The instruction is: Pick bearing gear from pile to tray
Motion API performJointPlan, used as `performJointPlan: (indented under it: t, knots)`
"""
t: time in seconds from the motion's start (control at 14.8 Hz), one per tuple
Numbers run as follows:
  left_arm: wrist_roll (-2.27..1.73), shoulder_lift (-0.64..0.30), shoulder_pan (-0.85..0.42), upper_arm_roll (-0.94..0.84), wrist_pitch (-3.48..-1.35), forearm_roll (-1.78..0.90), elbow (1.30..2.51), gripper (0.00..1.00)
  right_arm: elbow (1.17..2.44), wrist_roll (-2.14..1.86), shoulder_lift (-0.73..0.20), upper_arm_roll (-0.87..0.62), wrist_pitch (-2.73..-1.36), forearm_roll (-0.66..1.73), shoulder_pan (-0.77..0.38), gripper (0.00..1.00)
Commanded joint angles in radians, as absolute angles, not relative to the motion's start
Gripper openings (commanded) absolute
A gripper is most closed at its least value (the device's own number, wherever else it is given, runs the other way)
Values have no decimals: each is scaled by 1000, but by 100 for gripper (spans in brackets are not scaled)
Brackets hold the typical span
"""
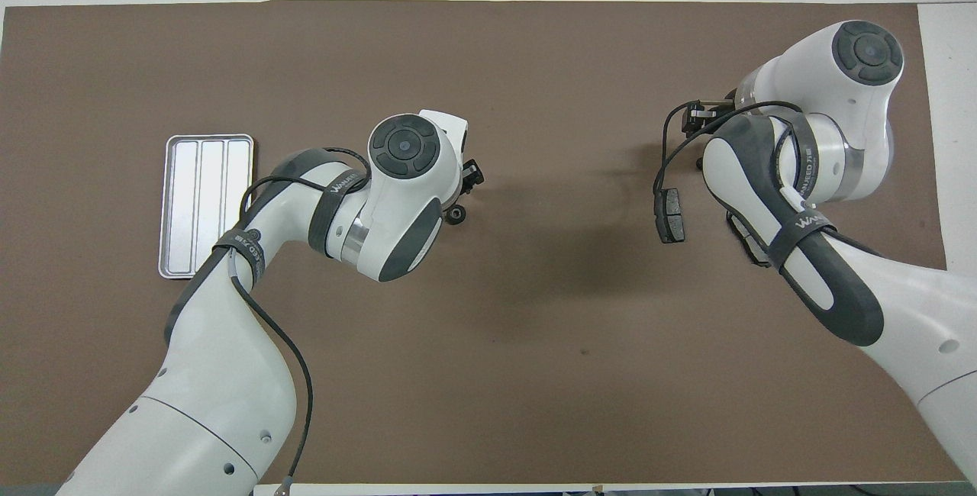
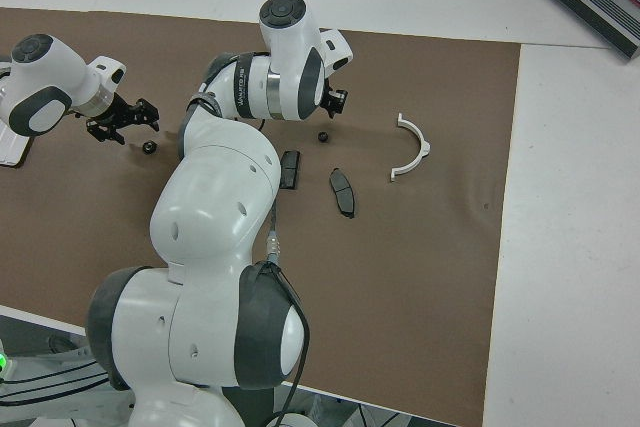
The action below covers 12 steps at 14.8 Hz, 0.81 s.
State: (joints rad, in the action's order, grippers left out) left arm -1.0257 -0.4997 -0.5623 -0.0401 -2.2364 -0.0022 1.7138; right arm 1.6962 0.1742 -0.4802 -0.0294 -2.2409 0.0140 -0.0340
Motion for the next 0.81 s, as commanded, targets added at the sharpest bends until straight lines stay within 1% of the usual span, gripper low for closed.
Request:
performJointPlan:
  t: [0.0, 0.13, 0.2, 0.4, 0.61, 0.67, 0.74]
  knots:
    - [-1037, -497, -594, -23, -2217, 14, 1712, 94, 1701, 150, -499, -38, -2264, 6, -28, 63]
    - [-1035, -508, -589, -25, -2163, 15, 1665, 93, 1706, 126, -499, -38, -2263, 6, -28, 65]
    - [-1037, -509, -595, -23, -2169, 14, 1670, 93, 1707, 121, -497, -40, -2246, 6, -28, 67]
    - [-1040, -511, -597, -25, -2177, 14, 1692, 86, 1713, 121, -488, -46, -2201, 8, -28, 68]
    - [-1040, -511, -597, -25, -2186, 14, 1695, 76, 1730, 118, -485, -51, -2206, 8, -28, 68]
    - [-1040, -511, -598, -25, -2186, 14, 1694, 68, 1739, 120, -485, -55, -2210, 8, -28, 68]
    - [-1040, -511, -598, -25, -2186, 14, 1695, 57, 1743, 117, -483, -58, -2209, 8, -26, 68]
